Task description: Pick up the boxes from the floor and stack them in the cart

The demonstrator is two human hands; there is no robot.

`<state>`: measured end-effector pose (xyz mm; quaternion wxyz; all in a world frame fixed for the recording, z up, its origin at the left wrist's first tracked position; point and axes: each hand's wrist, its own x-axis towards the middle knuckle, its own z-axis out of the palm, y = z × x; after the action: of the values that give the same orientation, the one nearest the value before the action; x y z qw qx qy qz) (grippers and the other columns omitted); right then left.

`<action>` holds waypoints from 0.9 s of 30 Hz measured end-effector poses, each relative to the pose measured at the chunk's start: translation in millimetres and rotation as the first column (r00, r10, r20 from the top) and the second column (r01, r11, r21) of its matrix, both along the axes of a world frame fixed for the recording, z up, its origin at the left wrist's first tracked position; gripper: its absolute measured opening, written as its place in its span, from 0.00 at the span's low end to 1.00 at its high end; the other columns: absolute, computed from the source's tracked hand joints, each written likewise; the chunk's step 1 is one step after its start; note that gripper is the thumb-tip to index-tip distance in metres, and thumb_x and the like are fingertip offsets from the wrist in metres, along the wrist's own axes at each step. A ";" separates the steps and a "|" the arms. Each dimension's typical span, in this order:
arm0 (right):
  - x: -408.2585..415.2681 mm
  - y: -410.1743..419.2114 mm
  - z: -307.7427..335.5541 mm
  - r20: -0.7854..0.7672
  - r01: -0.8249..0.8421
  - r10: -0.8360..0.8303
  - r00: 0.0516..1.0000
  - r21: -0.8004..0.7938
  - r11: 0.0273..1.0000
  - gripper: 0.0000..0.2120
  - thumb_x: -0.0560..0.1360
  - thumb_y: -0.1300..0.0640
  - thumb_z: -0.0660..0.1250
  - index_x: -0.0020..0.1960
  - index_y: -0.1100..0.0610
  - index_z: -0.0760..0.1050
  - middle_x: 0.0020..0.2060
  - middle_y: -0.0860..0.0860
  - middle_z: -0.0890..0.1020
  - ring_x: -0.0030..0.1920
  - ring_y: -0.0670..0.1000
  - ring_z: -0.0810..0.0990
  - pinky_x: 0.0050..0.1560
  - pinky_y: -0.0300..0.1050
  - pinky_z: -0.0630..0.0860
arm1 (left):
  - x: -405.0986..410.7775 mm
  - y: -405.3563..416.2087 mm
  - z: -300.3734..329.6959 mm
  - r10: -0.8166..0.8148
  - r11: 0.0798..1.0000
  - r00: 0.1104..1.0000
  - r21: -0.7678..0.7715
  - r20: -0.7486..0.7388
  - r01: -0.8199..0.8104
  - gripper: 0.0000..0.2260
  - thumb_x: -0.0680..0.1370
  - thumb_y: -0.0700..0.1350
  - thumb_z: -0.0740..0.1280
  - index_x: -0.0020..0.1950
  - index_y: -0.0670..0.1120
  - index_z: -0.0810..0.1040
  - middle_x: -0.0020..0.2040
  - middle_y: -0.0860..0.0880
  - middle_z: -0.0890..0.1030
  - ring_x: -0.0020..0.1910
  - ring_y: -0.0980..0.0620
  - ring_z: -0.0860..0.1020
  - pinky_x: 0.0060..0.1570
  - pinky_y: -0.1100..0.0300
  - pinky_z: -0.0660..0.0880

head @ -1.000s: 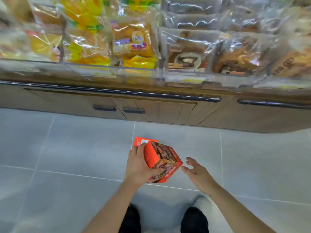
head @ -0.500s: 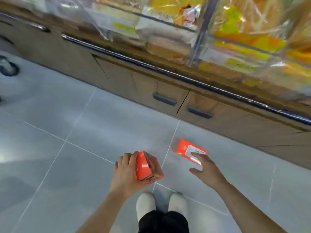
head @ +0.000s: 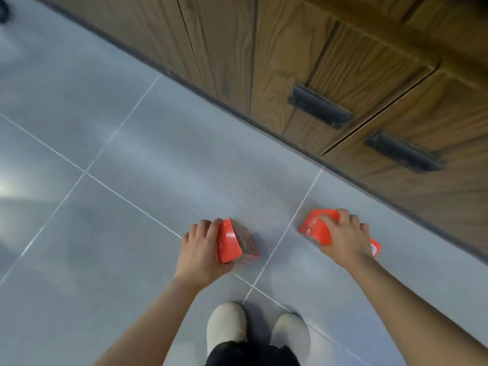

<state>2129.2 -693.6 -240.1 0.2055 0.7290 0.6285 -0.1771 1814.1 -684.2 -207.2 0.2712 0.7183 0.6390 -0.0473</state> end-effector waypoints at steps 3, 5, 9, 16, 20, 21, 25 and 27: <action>-0.5 -2.3 55.5 -0.204 0.162 -0.154 0.967 0.022 0.987 0.30 0.65 0.35 0.70 0.62 0.47 0.71 0.57 0.54 0.69 0.54 0.60 0.73 0.54 0.53 0.72 | -0.9 2.5 49.9 0.046 0.998 0.999 0.035 0.022 -0.047 0.49 0.57 0.82 0.53 0.65 0.49 0.70 0.53 0.50 0.73 0.51 0.45 0.72 0.52 0.50 0.70; -4.6 1.3 114.1 -0.356 0.262 -0.245 0.902 0.000 0.965 0.31 0.65 0.37 0.70 0.64 0.48 0.69 0.58 0.55 0.67 0.57 0.61 0.72 0.56 0.53 0.73 | 1.4 4.2 101.8 0.067 0.996 0.998 0.052 0.008 -0.067 0.51 0.57 0.83 0.49 0.66 0.49 0.70 0.53 0.50 0.73 0.52 0.45 0.72 0.53 0.50 0.70; -19.3 14.7 247.7 -0.497 0.266 -0.225 0.838 0.012 0.964 0.40 0.59 0.32 0.63 0.68 0.48 0.67 0.59 0.54 0.65 0.60 0.59 0.69 0.60 0.53 0.72 | 3.6 8.7 233.6 0.090 0.991 0.996 0.099 0.024 -0.092 0.48 0.57 0.78 0.56 0.67 0.47 0.70 0.54 0.47 0.74 0.53 0.42 0.73 0.53 0.47 0.69; -45.2 33.4 448.3 -0.561 0.146 -0.052 0.826 0.125 0.981 0.34 0.61 0.47 0.75 0.65 0.45 0.68 0.57 0.52 0.66 0.60 0.58 0.72 0.58 0.51 0.73 | -1.0 2.4 442.8 0.201 0.968 0.979 0.148 0.019 -0.202 0.52 0.57 0.76 0.55 0.73 0.47 0.63 0.60 0.47 0.70 0.60 0.43 0.68 0.58 0.48 0.65; -68.5 27.4 537.2 -0.646 0.142 0.036 0.762 0.222 0.965 0.34 0.62 0.48 0.77 0.66 0.47 0.70 0.56 0.51 0.66 0.58 0.56 0.74 0.56 0.47 0.72 | -20.4 -19.0 511.9 0.319 0.936 0.947 0.144 0.046 -0.323 0.53 0.56 0.74 0.56 0.76 0.48 0.56 0.61 0.47 0.68 0.62 0.45 0.66 0.60 0.50 0.63; -73.2 26.3 553.4 -0.663 0.150 0.045 0.748 0.234 0.961 0.34 0.63 0.49 0.77 0.66 0.48 0.70 0.55 0.50 0.65 0.58 0.56 0.74 0.57 0.47 0.72 | -27.1 -21.4 526.0 0.311 0.939 0.950 0.146 0.036 -0.313 0.53 0.57 0.74 0.56 0.76 0.48 0.56 0.62 0.47 0.68 0.63 0.45 0.66 0.60 0.50 0.63; -92.2 27.1 604.5 -0.704 0.105 0.113 0.701 0.259 0.960 0.34 0.64 0.48 0.77 0.67 0.47 0.68 0.55 0.47 0.63 0.58 0.53 0.72 0.61 0.48 0.72 | -55.7 -24.1 571.4 0.283 0.932 0.959 0.230 0.025 -0.281 0.50 0.57 0.73 0.55 0.76 0.51 0.57 0.62 0.47 0.69 0.62 0.45 0.66 0.58 0.51 0.63; -105.1 35.0 619.3 -0.711 0.089 0.121 0.693 0.250 0.964 0.34 0.65 0.48 0.77 0.67 0.46 0.67 0.58 0.48 0.63 0.59 0.51 0.72 0.60 0.48 0.73 | -72.8 -19.1 588.4 0.313 0.908 0.949 0.283 0.031 -0.309 0.48 0.57 0.73 0.55 0.75 0.55 0.58 0.61 0.48 0.69 0.61 0.46 0.67 0.58 0.51 0.64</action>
<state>2024.1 -658.5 379.2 -0.1552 0.6162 0.6826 -0.3610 1741.2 -703.3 381.2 0.1645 0.6385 0.7472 0.0833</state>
